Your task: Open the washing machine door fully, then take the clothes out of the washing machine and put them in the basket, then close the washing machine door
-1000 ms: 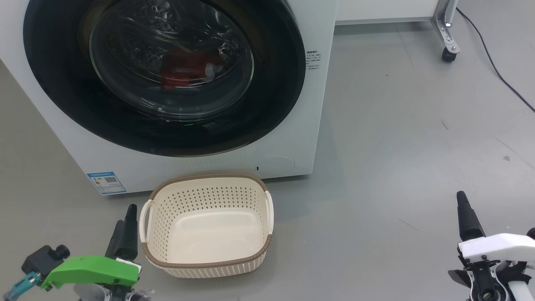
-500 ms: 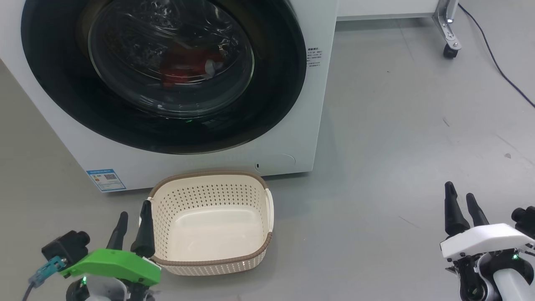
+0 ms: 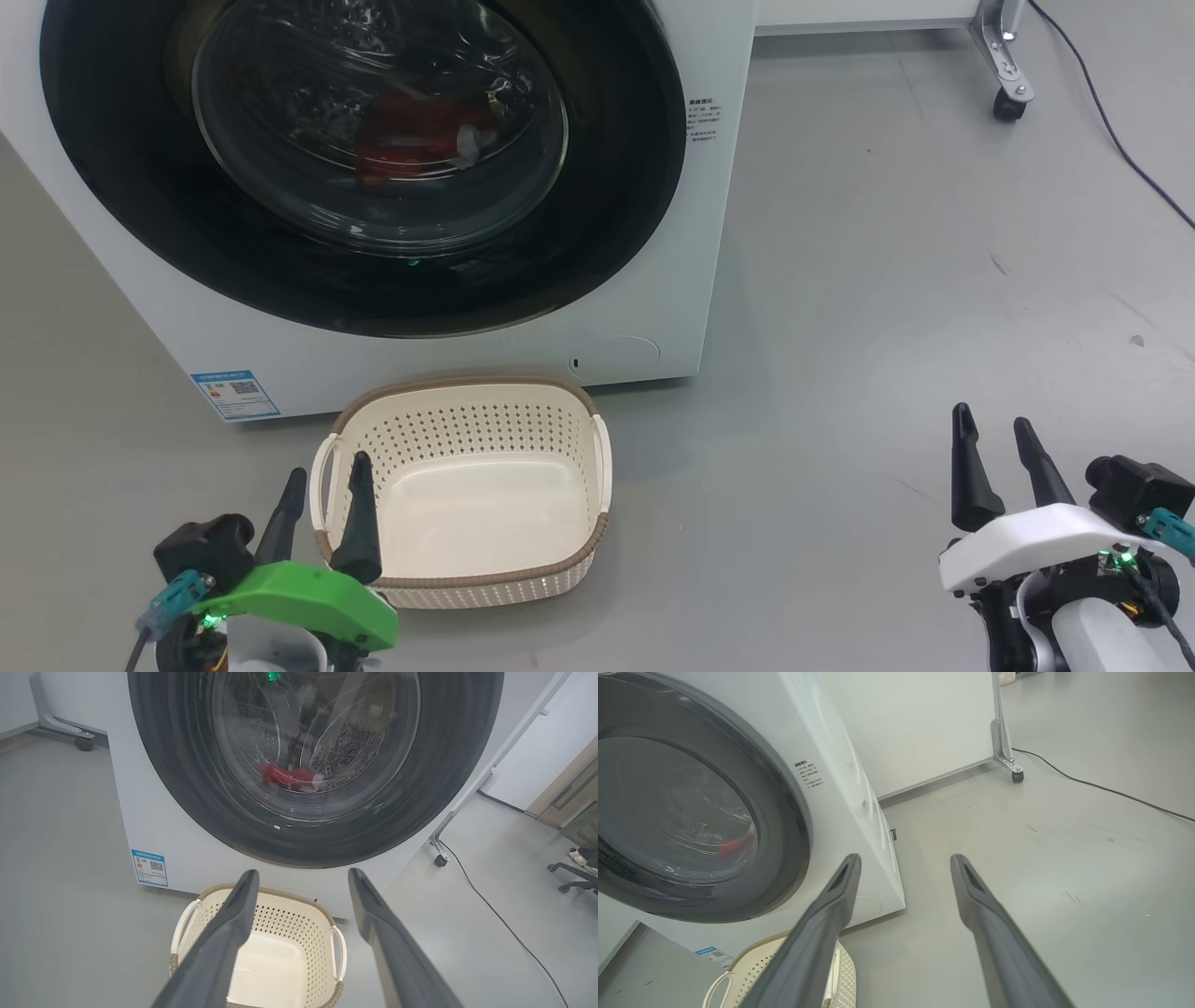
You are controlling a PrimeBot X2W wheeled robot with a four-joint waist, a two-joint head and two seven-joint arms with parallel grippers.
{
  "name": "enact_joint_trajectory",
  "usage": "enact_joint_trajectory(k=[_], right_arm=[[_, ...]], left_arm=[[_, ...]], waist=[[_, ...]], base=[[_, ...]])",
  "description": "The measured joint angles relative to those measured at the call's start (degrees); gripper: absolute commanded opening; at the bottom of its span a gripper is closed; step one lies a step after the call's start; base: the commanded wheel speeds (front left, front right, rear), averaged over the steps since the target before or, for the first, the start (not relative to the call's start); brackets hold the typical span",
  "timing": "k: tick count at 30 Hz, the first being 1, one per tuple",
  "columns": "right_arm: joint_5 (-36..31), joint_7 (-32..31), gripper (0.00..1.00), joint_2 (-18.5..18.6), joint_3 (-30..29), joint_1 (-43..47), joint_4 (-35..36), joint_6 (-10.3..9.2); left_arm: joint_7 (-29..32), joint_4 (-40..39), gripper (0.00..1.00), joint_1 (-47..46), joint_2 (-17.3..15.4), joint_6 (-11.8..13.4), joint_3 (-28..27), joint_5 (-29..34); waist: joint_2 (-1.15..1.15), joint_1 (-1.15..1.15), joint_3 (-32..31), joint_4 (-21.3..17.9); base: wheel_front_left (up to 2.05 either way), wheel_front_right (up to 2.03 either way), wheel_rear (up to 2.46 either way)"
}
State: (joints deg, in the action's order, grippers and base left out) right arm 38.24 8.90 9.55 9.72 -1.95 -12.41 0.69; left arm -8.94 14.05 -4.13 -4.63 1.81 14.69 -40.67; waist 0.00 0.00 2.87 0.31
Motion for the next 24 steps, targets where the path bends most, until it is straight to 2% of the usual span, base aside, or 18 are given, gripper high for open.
enact_joint_trajectory(k=[11,18,24], right_arm=[[-8.22,2.11,1.00,-0.75,2.05,0.07,0.88,-1.38],[-12.99,3.14,1.00,-0.93,2.87,0.10,1.31,-1.46],[-17.39,4.31,1.00,-1.07,3.32,0.17,1.81,-2.59]], left_arm=[[-1.99,0.03,1.00,0.01,0.52,1.85,1.65,8.03],[-3.16,0.01,1.00,0.01,0.68,2.54,2.40,12.35],[-4.32,-0.01,1.00,0.01,0.81,3.56,3.59,16.88]], waist=[[0.00,0.00,0.51,0.21],[0.00,0.00,0.73,0.28],[0.00,0.00,0.93,0.38]], base=[[0.00,0.00,0.00],[0.00,0.00,0.00],[0.00,0.00,0.00]])
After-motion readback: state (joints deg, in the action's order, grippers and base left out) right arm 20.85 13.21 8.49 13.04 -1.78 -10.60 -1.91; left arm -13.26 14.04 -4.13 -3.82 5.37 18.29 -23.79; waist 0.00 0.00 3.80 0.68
